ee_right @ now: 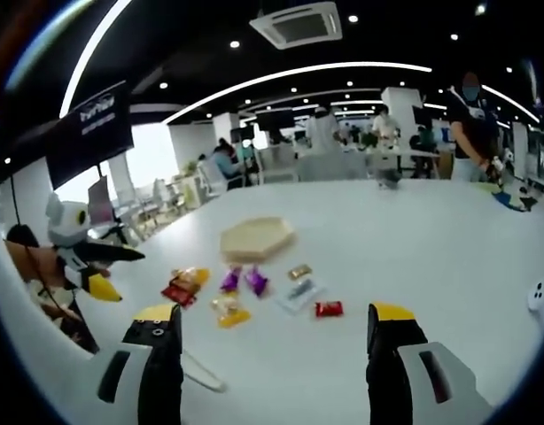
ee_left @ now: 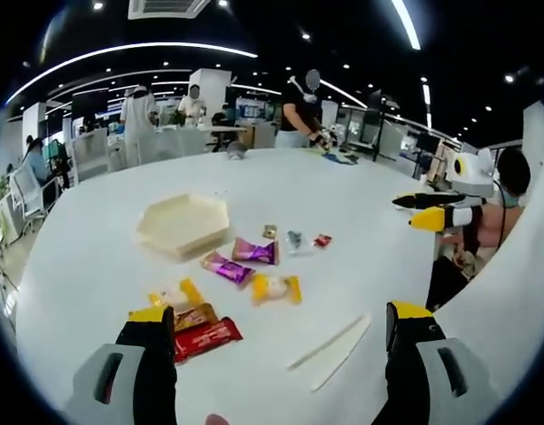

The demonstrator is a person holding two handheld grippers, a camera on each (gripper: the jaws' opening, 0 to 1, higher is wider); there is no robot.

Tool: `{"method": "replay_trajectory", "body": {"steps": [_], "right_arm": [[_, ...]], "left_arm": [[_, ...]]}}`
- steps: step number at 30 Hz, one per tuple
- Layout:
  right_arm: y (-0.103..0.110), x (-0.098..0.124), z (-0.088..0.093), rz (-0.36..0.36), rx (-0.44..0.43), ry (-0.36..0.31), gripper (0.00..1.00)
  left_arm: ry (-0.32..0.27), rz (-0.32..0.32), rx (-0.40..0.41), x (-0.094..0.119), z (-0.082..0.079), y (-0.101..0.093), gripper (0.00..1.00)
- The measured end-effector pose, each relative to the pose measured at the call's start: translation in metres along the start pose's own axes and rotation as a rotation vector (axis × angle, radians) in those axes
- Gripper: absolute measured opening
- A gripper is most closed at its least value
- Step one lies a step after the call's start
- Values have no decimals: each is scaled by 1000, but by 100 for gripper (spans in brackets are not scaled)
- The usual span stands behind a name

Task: Place the target food into the container with the food tongs after gripping and lifting it, then release it inside without dropping or visibly crushing the food.

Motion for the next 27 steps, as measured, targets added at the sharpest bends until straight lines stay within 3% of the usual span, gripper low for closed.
{"method": "replay_trajectory", "body": {"steps": [2,4,6,7,9,14,17,20,23,27], "right_arm": [[-5,0,1,12,-7,-14,87],[-7,2,1,47,-29,1,87],[-4,7,-3,32,-43,-39,87],[-2,8,-3,28,-33,-33,87],[-1,9,-1,31,-1,-9,87],[0,11,3,27,-9,-16,87],[1,9,4,30,-13,9,87],[3,11,6,12,-11,11,87],[-1,12,11,28,11,27,87],[-4,9,10,36,-1,20,87]], "left_arm": [[4,3,-5,-5,1,3,99],[45,11,10,-4,0,2,99],[6,22,1,0,-5,-1,99],[-12,20,-13,2,-5,-2,99],[23,15,-6,3,2,-1,99],[42,30,-13,2,12,-7,99],[74,30,-5,4,13,-7,99],[39,41,22,8,11,-9,99],[85,45,-25,3,17,-7,99],[91,44,-20,0,15,-2,99]]}}
Point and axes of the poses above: the point that each gripper's makers call its tool centre point, and the gripper's own axes: x roughly backward along the fingers, y roughly to its left, z roughly out of its underside, the point moved 10 cm from there along x, roughly backward along the fingers, and after that the axes turned 9 degrees about -x, right-handed, at the moved point
